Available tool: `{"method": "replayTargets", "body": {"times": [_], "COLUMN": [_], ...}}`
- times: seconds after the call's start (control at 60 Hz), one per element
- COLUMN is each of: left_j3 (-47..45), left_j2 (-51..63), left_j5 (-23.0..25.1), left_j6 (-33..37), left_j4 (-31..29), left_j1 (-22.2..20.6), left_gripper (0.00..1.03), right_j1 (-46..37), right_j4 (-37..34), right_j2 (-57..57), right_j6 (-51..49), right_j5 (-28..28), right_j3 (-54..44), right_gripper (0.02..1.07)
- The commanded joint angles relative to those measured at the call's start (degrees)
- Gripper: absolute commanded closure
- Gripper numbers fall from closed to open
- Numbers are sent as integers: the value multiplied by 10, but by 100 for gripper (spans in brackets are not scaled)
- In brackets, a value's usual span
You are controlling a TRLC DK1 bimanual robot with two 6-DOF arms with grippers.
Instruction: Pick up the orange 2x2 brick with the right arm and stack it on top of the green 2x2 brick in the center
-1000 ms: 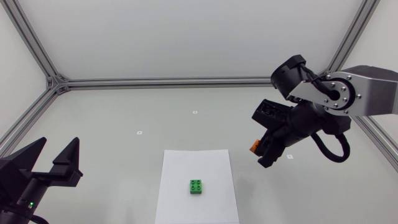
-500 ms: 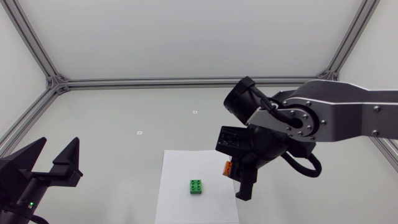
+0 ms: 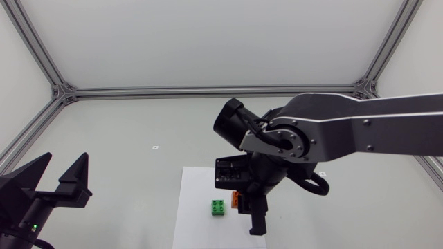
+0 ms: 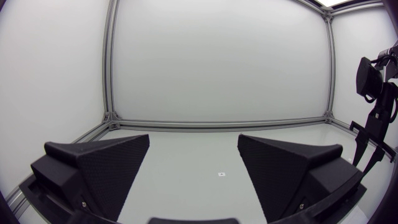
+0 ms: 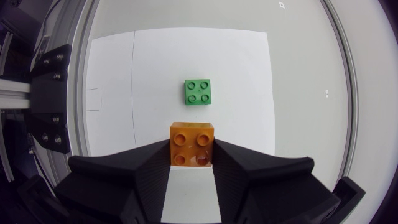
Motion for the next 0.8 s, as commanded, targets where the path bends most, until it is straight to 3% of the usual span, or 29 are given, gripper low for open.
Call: {"method": "replayTargets", "body": {"times": [0.0, 0.783], "left_j3": [-23, -23], "left_j2": [-2, -2], "left_j5": [2, 2], "left_j6": [3, 3], "left_j4": [-6, -6], "left_j1": [0, -1], "left_gripper": [4, 4], "right_j1": [8, 17], "right_j4": [-8, -46], "right_j2": [32, 177], "right_j6": [-17, -55], "right_j5": [-2, -19], "right_j3": [30, 149], "right_gripper": [101, 101]}}
